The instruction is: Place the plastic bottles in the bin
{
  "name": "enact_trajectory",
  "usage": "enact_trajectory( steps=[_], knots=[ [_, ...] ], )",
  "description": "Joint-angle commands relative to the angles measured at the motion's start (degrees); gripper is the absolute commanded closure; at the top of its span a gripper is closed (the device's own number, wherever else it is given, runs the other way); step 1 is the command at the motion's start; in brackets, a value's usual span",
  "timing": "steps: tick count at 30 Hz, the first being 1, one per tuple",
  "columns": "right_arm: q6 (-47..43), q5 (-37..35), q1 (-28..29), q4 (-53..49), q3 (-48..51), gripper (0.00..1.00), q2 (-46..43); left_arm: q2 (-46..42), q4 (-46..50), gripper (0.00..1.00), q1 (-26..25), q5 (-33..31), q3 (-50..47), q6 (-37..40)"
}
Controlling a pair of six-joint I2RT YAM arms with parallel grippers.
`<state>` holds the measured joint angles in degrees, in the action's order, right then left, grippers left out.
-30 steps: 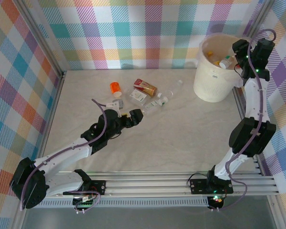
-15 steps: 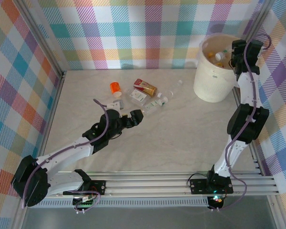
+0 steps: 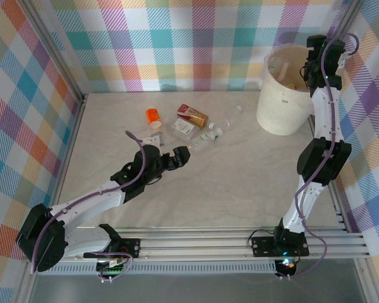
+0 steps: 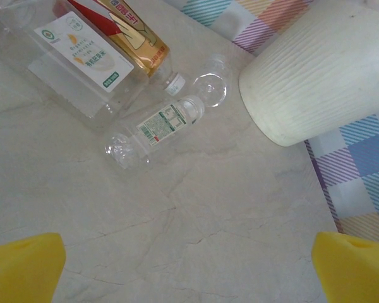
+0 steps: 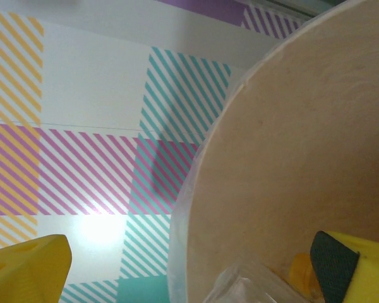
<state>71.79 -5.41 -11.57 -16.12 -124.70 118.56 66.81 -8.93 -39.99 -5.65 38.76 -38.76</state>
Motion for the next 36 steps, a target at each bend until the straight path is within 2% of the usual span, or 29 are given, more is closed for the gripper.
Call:
enact_trajectory(
  steps=[1, 9, 14, 20, 22, 28, 36],
  knots=[
    [-2.3, -1.4, 0.2, -0.3, 1.0, 0.02, -1.9, -0.9, 0.9, 0.00, -0.2, -1.8, 0.2, 0.2],
    [-9.5, -1.5, 0.8, -0.3, 3.7, 0.00, -5.5, -0.5, 4.9, 0.00, -0.1, -6.2, 1.2, -1.2],
    [-17.1, -0.7, 1.9, 1.4, 8.9, 0.00, -10.2, 0.4, 15.3, 0.00, 0.6, -13.9, 4.6, -2.7],
    [-28.5, 1.6, 3.5, 2.8, 14.4, 0.00, -16.4, 3.9, 24.4, 0.00, 3.0, -18.5, 9.8, -2.4],
    [-32.8, 3.8, 4.2, 2.5, 16.3, 0.00, -18.5, 5.4, 27.4, 0.00, 4.6, -17.9, 11.2, -2.3],
    [-42.7, 10.4, 6.4, 2.6, 25.1, 0.00, -27.6, 11.2, 27.7, 0.00, 10.1, -13.3, 14.7, -0.6],
    [-45.7, 25.1, 9.5, 6.4, 44.9, 0.00, -43.5, 24.8, 26.5, 0.01, 18.1, -3.8, 24.0, 4.5]
  ],
)
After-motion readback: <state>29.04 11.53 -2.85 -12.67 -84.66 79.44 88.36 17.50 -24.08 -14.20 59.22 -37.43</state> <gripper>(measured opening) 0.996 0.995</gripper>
